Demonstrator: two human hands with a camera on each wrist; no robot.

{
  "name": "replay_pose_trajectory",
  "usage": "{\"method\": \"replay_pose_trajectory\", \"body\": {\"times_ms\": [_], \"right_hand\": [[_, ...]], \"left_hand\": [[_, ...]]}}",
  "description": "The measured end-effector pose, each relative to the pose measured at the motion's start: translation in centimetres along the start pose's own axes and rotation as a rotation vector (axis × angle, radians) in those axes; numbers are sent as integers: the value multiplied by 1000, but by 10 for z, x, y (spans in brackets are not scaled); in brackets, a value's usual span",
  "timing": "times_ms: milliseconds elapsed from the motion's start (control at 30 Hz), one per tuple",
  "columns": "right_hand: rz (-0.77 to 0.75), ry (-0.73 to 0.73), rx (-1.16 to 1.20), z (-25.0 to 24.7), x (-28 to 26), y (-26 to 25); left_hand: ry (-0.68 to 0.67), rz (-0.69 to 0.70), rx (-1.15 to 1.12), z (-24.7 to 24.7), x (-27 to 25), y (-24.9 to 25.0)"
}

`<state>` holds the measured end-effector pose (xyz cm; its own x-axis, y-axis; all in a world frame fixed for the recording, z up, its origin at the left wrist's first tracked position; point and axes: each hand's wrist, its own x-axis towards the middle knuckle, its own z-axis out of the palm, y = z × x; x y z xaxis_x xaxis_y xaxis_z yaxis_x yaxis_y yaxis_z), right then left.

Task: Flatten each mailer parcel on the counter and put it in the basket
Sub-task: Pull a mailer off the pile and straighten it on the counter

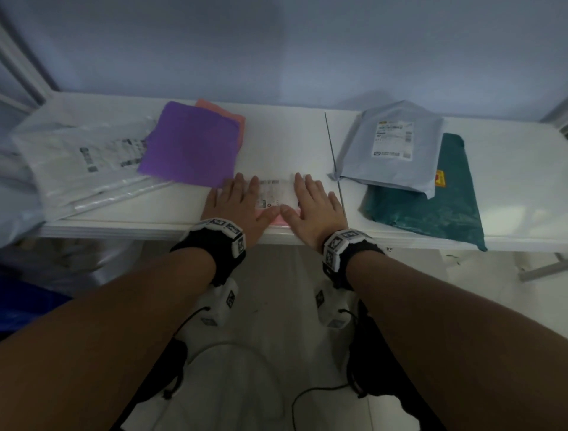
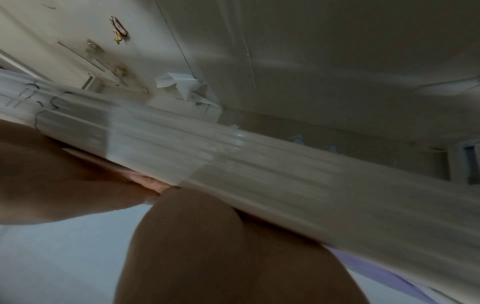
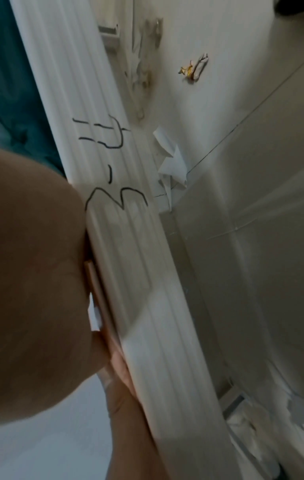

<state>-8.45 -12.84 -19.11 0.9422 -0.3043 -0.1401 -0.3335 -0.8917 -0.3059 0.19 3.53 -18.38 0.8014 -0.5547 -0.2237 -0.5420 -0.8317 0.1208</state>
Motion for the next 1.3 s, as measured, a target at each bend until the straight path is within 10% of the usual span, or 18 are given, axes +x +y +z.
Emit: {"method": "replay_pose_trajectory", "body": {"times_ms": [1033, 1300], "right_hand": [[165, -179, -62, -71, 38, -25], [-96, -233, -123, -119, 44, -36]], "left_hand": [[-52, 38, 98, -65, 39, -13], [-53, 37, -177, -90, 33, -16]]}}
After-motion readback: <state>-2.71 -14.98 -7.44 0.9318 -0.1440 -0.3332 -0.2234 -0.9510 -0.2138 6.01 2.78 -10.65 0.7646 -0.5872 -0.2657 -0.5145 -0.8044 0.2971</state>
